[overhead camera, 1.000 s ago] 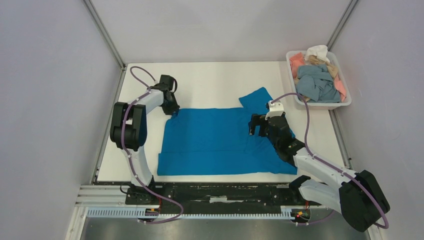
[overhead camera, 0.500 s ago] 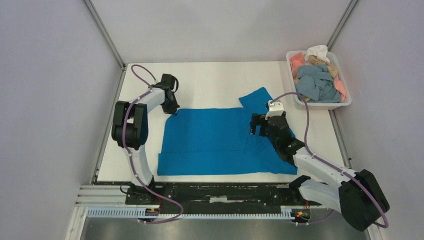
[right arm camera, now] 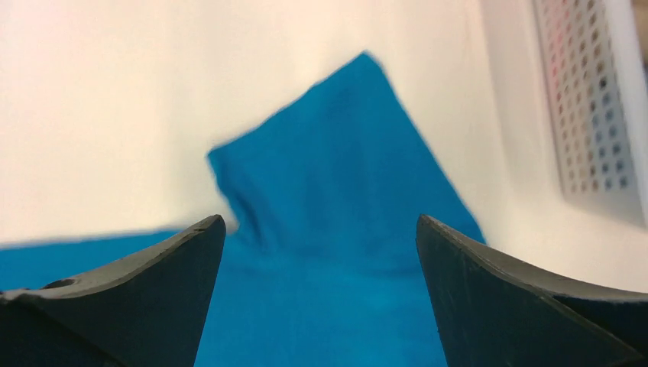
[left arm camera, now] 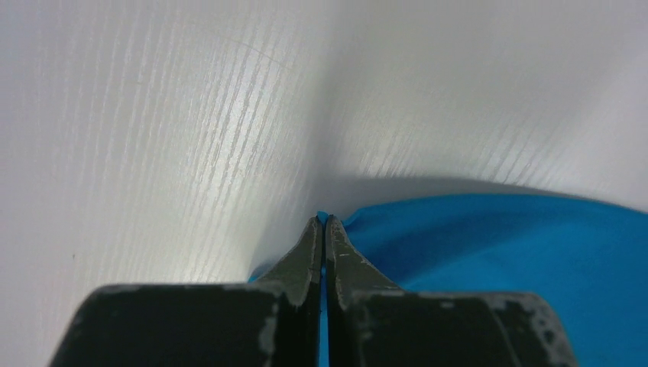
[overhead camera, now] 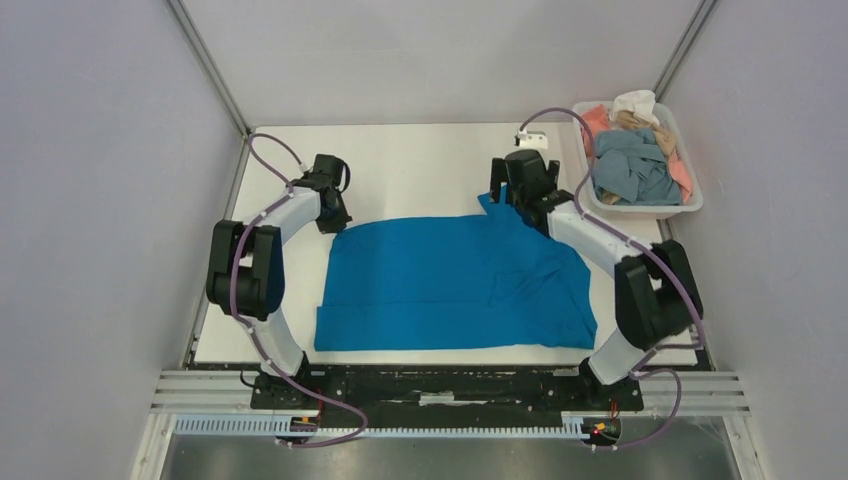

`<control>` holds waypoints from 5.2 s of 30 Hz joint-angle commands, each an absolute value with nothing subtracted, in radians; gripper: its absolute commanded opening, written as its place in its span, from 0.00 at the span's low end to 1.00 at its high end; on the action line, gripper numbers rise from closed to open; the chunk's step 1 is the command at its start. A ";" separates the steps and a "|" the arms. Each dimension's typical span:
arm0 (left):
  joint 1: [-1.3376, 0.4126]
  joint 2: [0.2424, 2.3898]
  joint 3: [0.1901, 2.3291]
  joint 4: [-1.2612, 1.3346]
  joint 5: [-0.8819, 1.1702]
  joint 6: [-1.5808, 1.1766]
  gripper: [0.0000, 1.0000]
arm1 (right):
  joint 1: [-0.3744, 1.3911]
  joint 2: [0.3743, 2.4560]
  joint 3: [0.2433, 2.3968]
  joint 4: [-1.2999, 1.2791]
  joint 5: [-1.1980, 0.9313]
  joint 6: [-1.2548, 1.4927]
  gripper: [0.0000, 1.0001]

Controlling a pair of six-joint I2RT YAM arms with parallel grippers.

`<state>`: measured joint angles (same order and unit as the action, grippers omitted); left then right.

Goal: Fold and stack the t-shirts
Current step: Grab the side of the flattened tshirt furthest away from the robot with both arms, then fold the other side of the tshirt into a rectangle, then rotate the tshirt 90 degrees

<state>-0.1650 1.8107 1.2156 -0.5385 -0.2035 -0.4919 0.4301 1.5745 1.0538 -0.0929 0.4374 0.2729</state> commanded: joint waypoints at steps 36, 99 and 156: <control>-0.163 1.759 1.227 -0.520 -0.216 -0.490 0.02 | 0.273 2.047 1.345 -0.011 0.378 0.301 0.00; -0.211 0.775 0.563 -0.426 -0.041 -0.797 0.80 | 0.507 0.343 0.408 -0.489 0.244 0.496 0.98; -1.147 1.400 0.693 -0.185 -0.448 -1.285 0.84 | 0.344 2.664 2.008 0.492 -0.249 0.763 0.98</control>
